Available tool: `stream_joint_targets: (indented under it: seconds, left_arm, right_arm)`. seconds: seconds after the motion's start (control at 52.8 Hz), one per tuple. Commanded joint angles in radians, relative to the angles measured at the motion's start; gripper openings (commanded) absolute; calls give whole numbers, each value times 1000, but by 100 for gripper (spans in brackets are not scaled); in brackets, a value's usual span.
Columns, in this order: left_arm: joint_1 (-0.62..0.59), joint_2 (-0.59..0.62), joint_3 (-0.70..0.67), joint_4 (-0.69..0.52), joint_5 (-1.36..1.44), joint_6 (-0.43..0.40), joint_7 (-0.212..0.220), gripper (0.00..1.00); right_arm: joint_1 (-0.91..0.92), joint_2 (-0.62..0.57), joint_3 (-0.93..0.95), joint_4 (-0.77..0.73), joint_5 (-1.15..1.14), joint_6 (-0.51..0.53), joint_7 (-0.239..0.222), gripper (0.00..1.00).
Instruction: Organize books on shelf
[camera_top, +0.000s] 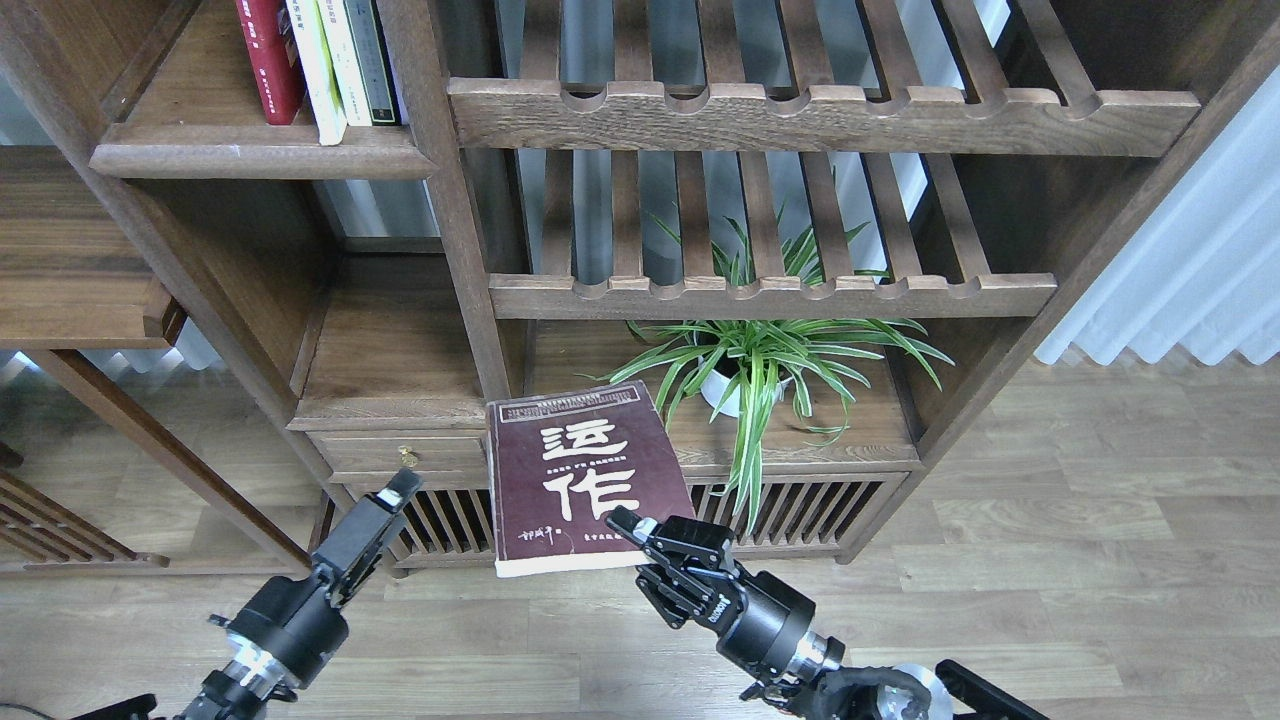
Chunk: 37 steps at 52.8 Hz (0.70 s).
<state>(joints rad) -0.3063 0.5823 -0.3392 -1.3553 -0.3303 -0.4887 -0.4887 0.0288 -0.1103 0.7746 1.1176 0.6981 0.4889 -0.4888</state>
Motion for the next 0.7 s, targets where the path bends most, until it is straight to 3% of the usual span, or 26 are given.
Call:
stream_joint_targets:
  seconds: [0.0, 0.246, 0.682]
  left_arm:
    - [-27, 137, -81, 38, -1, 0, 0, 100]
    - [-7, 139, -316, 156, -19, 0, 0, 100]
    - [12, 97, -317, 185, 76, 0, 0, 99]
  right_arm:
    - [8, -2, 0, 1, -2, 0, 0, 8]
    - [10, 0, 21, -2, -5, 0, 0, 8]
    - [-56, -35, 68, 1, -2, 0, 0, 8]
